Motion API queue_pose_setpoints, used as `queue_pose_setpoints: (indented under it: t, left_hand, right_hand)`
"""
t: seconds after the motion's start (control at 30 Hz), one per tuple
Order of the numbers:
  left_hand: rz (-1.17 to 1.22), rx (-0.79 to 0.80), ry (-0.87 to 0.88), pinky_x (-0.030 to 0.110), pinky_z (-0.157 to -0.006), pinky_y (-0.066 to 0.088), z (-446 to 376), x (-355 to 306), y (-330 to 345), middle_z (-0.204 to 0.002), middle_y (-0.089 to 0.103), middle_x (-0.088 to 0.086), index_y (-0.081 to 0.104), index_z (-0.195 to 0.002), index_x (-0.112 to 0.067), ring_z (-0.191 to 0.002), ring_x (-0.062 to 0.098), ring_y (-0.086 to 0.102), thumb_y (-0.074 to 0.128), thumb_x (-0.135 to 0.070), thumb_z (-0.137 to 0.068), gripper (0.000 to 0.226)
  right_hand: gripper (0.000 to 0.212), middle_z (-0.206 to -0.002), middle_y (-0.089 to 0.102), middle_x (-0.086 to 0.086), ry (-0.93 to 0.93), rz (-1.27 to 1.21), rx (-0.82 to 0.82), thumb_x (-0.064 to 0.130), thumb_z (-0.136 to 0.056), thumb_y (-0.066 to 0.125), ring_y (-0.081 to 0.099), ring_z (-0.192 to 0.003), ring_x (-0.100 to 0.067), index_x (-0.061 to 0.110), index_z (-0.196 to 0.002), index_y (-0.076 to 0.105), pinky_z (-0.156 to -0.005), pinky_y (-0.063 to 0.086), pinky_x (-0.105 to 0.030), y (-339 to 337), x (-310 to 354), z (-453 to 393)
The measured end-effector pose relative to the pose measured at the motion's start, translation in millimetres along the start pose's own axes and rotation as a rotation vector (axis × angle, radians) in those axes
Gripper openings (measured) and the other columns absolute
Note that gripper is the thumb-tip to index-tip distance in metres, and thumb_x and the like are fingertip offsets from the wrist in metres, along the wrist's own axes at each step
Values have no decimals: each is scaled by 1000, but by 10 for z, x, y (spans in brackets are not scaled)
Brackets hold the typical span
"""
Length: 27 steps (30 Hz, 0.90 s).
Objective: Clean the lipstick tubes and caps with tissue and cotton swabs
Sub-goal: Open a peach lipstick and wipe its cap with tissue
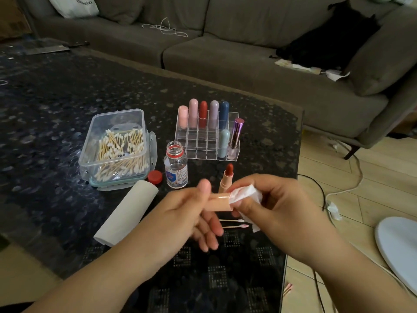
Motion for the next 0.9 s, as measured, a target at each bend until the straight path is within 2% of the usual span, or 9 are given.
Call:
queue_pose_setpoints:
  t: [0.1, 0.2, 0.3, 0.43, 0.53, 0.6, 0.7, 0.8, 0.9]
  left_hand:
    - [12, 6, 76, 20, -49, 44, -29, 9, -30, -63, 63, 2, 71, -84, -15, -52, 13, 56, 55, -45, -81, 34]
    - [-42, 27, 218, 17, -57, 48, -32, -4, -74, -71, 68, 0, 68, -94, -12, -61, 9, 61, 66, -20, -83, 14]
    - [-35, 74, 265, 22, -73, 53, -8, 8, -82, -85, 71, 6, 65, -94, -9, -79, 17, 70, 70, -5, -79, 16]
    - [-49, 59, 270, 24, -75, 54, 12, -6, -66, -91, 67, 7, 68, -91, -17, -82, 22, 71, 74, -5, -76, 20]
    - [23, -7, 189, 20, -69, 54, -19, -6, -82, -90, 71, 5, 68, -95, -20, -83, 16, 70, 78, -5, -69, 32]
    - [49, -13, 120, 21, -66, 54, -32, -9, -74, -88, 72, 4, 69, -94, -24, -80, 15, 70, 78, -18, -67, 29]
    - [31, -20, 43, 22, -58, 51, -30, -4, -58, -69, 68, 2, 71, -88, -17, -62, 15, 63, 65, -50, -76, 36]
    - [-31, -18, 106, 19, -54, 48, -39, -36, -65, -64, 65, 1, 69, -89, -11, -57, 10, 58, 60, -35, -73, 30]
    - [-33, 23, 185, 15, -61, 50, -26, -85, -90, -72, 70, -3, 67, -93, -10, -65, 5, 63, 64, -14, -71, 23]
  right_hand:
    - [14, -78, 71, 10, 7, 29, 13, 22, -80, 67, 66, -65, -5, 33, -87, 70, -60, 53, -19, 11, 5, 6]
    - [14, -76, 74, 2, 167, -172, 49, 12, -82, 67, 71, -68, -11, 23, -91, 64, -65, 57, -25, 10, -61, -16]
    - [11, -70, 72, -7, 295, -365, 132, 5, -84, 63, 68, -61, -15, 9, -94, 60, -58, 53, -22, 62, -90, -4]
    - [9, -71, 71, -8, 272, -332, 158, 4, -86, 63, 67, -63, -15, 9, -93, 65, -60, 53, -23, 87, -108, 10]
    - [14, -78, 73, -6, 191, -214, 84, 10, -83, 67, 70, -70, -24, 23, -85, 69, -68, 59, -37, 37, -77, -1]
    - [15, -80, 72, -1, 123, -84, 15, 18, -80, 68, 70, -72, -24, 32, -86, 68, -70, 59, -44, 15, -62, -5]
    - [20, -79, 69, 7, 52, 74, -40, 27, -75, 67, 66, -67, -16, 41, -88, 64, -63, 57, -37, 18, -33, 7]
    - [16, -78, 70, 12, 56, 91, -43, 23, -76, 69, 66, -67, -10, 35, -85, 66, -63, 56, -27, 20, -35, 9]
    - [16, -78, 74, 6, 196, -134, 49, 11, -83, 67, 71, -70, -10, 26, -90, 66, -66, 58, -26, 24, -59, 7]
Point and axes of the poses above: each hand's wrist, its own z-axis away from the middle knuckle, its own y-axis out of the palm, x = y × z, the point moved 2 cm from there along -z, towards the middle knuckle
